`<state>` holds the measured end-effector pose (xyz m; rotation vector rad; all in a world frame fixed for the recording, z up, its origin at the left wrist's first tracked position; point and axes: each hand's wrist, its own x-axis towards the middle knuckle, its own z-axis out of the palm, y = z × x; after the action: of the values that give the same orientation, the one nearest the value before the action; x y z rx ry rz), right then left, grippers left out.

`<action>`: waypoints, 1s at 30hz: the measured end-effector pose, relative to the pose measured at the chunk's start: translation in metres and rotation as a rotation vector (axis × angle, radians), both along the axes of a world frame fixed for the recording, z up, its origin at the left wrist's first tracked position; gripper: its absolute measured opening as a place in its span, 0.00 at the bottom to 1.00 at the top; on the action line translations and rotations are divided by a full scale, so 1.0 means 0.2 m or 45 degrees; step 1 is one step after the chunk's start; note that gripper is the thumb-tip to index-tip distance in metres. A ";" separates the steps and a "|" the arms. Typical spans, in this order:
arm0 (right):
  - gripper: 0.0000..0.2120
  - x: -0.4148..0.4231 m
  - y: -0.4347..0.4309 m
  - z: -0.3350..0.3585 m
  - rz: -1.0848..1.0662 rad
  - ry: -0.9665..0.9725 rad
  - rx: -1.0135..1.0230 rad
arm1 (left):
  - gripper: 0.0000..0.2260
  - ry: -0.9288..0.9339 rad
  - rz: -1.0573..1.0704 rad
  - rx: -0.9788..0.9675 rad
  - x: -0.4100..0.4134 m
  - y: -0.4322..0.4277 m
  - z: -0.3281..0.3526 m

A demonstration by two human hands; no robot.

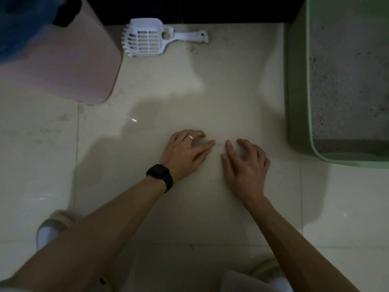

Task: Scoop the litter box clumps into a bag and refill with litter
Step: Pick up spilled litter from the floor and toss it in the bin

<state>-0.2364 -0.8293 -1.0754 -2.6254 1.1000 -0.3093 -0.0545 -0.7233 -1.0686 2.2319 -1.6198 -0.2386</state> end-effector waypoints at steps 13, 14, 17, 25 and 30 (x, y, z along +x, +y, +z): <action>0.07 0.06 -0.06 -0.06 -0.054 -0.372 0.109 | 0.12 0.118 0.017 -0.062 0.03 -0.11 0.01; 0.07 0.07 -0.06 -0.06 -0.073 -0.383 0.115 | 0.11 0.116 0.029 -0.062 0.02 -0.11 0.01; 0.06 0.09 -0.07 -0.06 -0.095 -0.412 0.107 | 0.07 0.135 0.074 -0.080 0.02 -0.11 0.01; 0.05 0.12 -0.13 -0.03 0.090 -0.400 0.099 | 0.05 0.210 0.110 -0.050 0.01 -0.13 0.02; 0.06 0.12 -0.17 -0.01 0.229 -0.348 0.102 | 0.08 0.212 0.014 -0.026 0.02 -0.16 0.03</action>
<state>-0.2115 -0.8638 -1.0782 -2.4955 0.7666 -0.5525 -0.0503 -0.7548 -1.0623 2.1432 -1.5148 -0.3922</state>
